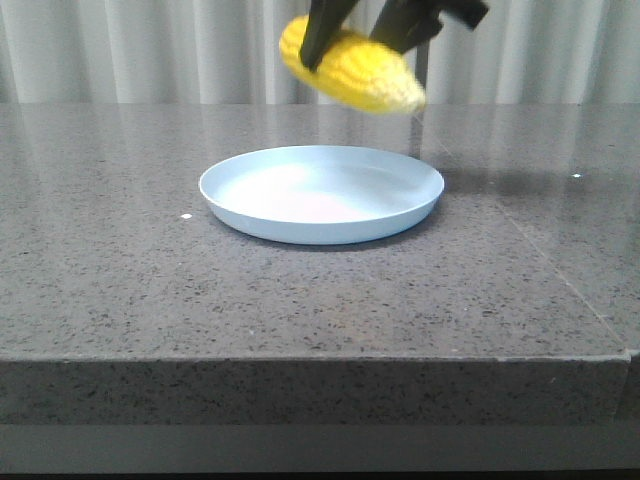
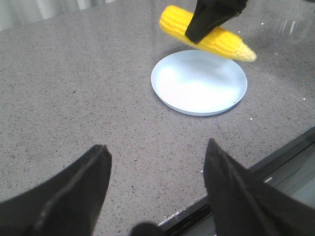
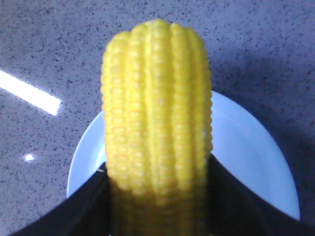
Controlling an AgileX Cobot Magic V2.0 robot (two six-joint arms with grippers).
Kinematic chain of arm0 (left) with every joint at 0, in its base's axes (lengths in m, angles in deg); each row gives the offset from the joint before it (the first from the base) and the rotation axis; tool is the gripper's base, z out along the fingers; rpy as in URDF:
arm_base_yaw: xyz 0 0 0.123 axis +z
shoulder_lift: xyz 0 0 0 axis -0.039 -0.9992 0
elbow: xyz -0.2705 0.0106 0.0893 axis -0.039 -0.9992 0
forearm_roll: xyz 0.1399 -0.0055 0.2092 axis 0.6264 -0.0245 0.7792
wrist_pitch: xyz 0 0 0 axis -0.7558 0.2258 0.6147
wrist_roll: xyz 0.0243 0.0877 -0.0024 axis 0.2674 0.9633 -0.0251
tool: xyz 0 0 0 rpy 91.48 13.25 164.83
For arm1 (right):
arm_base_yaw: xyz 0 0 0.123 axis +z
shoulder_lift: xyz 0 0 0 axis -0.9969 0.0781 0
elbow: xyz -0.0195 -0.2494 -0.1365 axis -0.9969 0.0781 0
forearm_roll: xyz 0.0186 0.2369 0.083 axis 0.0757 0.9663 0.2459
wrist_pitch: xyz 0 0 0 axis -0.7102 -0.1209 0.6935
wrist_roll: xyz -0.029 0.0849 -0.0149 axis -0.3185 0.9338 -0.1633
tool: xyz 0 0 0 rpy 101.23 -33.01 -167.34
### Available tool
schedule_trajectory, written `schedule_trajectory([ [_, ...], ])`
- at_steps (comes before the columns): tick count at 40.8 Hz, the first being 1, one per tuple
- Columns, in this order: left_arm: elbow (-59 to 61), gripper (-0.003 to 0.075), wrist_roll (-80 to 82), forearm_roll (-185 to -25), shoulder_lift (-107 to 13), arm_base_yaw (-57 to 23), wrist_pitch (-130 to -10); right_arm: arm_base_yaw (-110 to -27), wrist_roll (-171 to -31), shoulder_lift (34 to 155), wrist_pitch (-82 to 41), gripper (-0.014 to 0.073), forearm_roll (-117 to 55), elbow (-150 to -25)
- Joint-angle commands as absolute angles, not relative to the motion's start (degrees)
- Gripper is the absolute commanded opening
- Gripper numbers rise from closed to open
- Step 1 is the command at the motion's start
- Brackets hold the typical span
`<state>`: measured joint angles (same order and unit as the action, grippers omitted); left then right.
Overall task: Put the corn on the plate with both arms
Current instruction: 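Carry the corn cob with the right gripper over the plate, then lower the corn onto the plate and open the right gripper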
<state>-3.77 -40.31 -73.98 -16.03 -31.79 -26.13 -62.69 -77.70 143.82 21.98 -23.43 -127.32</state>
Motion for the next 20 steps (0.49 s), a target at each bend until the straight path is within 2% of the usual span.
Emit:
schedule_trajectory([
  [1,-2.5,0.0418,-40.9,-73.7,-16.5,-32.2,-30.2,-62.7,-77.7,142.7,19.1,0.0258,-21.4,-129.2],
  [10,-2.5,0.0418,-40.9,-73.7,-16.5,-32.2,-30.2,-62.7,-77.7,146.1,19.1,0.0269,-21.4,-129.2],
  [13,-2.5,0.0418,-40.9,-73.7,-16.5,-32.2,-30.2,-62.7,-77.7,146.2,19.1,0.0343,-21.4,-129.2],
  [18,-2.5,0.0418,-40.9,-73.7,-16.5,-32.2,-30.2,-62.7,-78.1,145.7,19.0,0.0558,-21.4,-129.2],
  [20,-2.5,0.0418,-40.9,-73.7,-16.5,-32.2,-30.2,-62.7,-78.9,145.5,19.0,0.0612,-21.5,-129.2],
])
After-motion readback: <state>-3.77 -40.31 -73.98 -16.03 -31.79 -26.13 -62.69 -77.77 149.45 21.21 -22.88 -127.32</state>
